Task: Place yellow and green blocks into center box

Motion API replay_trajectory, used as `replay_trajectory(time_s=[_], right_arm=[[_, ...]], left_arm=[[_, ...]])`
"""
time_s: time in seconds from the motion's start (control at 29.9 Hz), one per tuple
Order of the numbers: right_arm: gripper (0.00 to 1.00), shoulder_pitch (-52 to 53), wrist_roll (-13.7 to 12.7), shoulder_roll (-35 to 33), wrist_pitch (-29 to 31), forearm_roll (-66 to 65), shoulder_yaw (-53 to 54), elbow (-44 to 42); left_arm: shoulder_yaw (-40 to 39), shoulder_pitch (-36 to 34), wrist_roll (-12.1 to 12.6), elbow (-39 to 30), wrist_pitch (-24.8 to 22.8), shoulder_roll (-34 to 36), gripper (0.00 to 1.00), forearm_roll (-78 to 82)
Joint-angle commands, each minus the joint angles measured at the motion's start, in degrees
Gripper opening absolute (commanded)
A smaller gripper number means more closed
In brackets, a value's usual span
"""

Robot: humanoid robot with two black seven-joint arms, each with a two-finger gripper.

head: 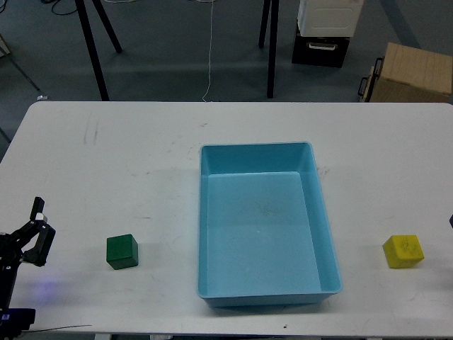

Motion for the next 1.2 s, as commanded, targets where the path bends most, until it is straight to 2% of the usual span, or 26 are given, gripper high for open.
replay_trajectory(time_s=[0.0,0.13,0.23,0.37,0.57,0.64,0.7,0.74,0.94,1.1,1.17], right_arm=[[1.00,0.9,-1.1,-3.2,0.0,-2.0,0.0,0.0],[1.00,4.1,-2.6,-11.0,-0.1,-6.0,-1.1,0.0],[1.00,7.2,-2.6,-18.4,-2.1,-10.0,-2.8,-0.1],[1.00,11.5,-3.7,-30.8,-3.8,-14.1,-7.4,-0.5],[1.00,23.6,-9.6,-39.7,-7.0,-27.6,-19.9,-0.1],[1.00,29.3,-13.8,-44.0,-10.0,-34.6,-26.9,0.6],[1.00,36.5,-18.1,-44.7,-11.9,-41.0,-35.6,1.2],[1.00,40.1,-19.1,-44.7,-12.2,-43.1,-39.6,1.2],[1.00,61.1,-20.4,-44.8,-11.8,-52.6,-63.6,1.1],[1.00,75.0,-25.0,-43.1,-6.0,-59.9,-78.9,1.1],[1.00,78.2,-25.8,-42.9,-3.8,-64.0,-84.5,1.1]], left_arm=[[0.0,-1.0,0.0,0.0,0.0,0.0,1.00,0.0],[0.3,-1.9,0.0,0.1,0.0,-0.1,1.00,0.0],[0.5,-2.7,0.1,0.2,0.0,-0.2,1.00,0.0],[0.6,-3.9,0.1,0.5,0.0,-0.2,1.00,0.1],[1.4,-5.8,0.1,0.5,0.0,-1.4,1.00,0.1],[1.9,-5.9,0.1,0.5,0.0,-1.6,1.00,0.3],[1.9,-5.9,0.1,0.6,0.0,-1.6,1.00,0.3],[2.0,-5.9,0.1,0.6,0.0,-1.6,1.00,0.3],[2.7,-6.1,0.2,0.8,0.0,-1.8,1.00,0.7],[3.6,-6.3,0.1,0.9,0.0,-1.8,1.00,0.7],[3.6,-6.3,0.1,1.0,0.0,-1.8,1.00,0.7]])
